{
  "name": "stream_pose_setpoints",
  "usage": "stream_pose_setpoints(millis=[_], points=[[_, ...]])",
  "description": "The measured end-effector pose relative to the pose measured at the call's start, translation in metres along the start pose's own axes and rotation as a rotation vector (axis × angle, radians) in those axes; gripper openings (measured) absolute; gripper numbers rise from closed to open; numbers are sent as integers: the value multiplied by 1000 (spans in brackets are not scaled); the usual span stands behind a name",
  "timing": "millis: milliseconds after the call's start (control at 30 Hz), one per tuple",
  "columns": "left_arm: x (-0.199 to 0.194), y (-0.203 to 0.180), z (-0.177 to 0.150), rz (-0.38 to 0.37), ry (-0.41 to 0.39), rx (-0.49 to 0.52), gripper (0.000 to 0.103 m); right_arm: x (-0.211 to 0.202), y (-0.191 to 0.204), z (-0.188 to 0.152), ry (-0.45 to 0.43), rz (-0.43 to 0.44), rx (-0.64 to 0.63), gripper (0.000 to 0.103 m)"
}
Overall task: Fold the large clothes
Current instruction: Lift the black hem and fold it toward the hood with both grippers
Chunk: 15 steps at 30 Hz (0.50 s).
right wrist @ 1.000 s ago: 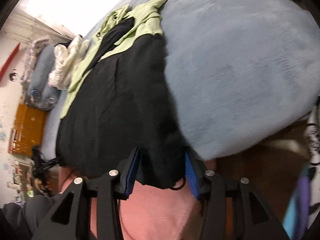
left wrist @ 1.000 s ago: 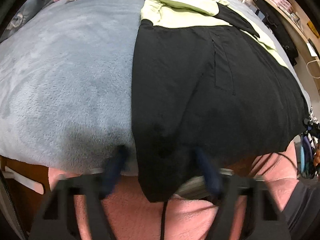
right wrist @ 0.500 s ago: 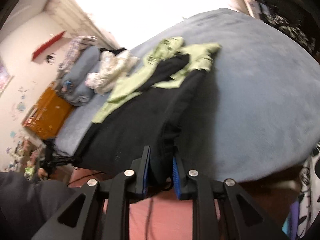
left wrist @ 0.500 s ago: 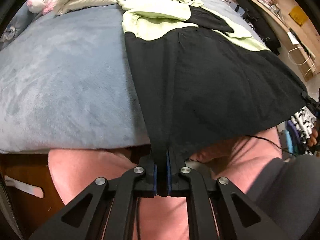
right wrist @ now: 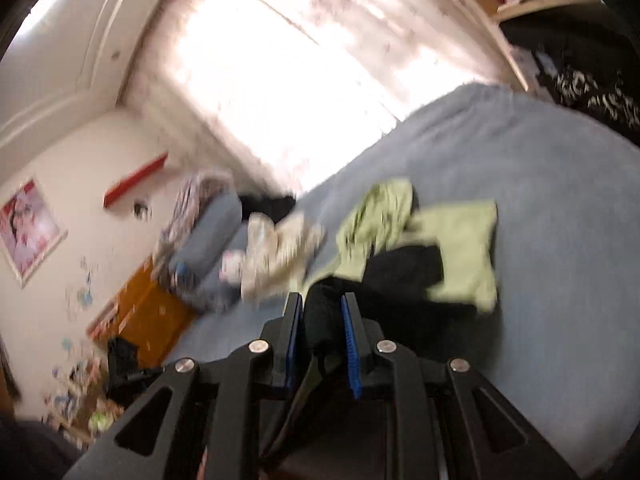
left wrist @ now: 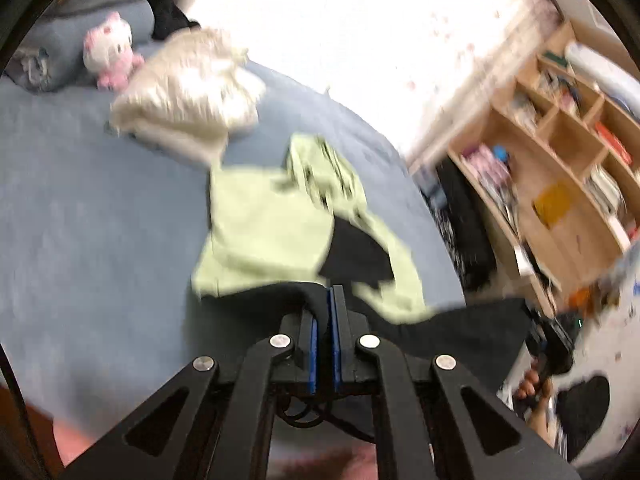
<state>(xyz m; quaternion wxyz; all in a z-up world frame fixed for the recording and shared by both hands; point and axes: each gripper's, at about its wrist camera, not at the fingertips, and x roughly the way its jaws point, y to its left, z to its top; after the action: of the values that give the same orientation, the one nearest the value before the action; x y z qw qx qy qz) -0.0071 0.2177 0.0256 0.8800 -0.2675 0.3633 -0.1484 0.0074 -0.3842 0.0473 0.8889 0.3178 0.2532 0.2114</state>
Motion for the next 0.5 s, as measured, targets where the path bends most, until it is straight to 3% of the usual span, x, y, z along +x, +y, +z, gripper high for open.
stream_pose_setpoints(millis=[33, 133, 267, 367, 433, 500], points=[[7, 2, 18, 29, -23, -3, 3, 8, -6, 16, -31, -2, 23, 19], [45, 15, 71, 96, -50, -57, 3, 33, -23, 59, -107, -36, 81, 3], [122, 50, 127, 156, -13, -136, 7, 87, -54, 116, -167, -139, 115, 3], [185, 71, 138, 217, 32, -173, 8, 133, -88, 127, -111, -295, 165, 5], [228, 88, 135, 290, 90, -214, 16, 158, -110, 124, -27, -359, 201, 20], [250, 102, 128, 326, 124, -233, 37, 177, -127, 114, 59, -415, 220, 58]])
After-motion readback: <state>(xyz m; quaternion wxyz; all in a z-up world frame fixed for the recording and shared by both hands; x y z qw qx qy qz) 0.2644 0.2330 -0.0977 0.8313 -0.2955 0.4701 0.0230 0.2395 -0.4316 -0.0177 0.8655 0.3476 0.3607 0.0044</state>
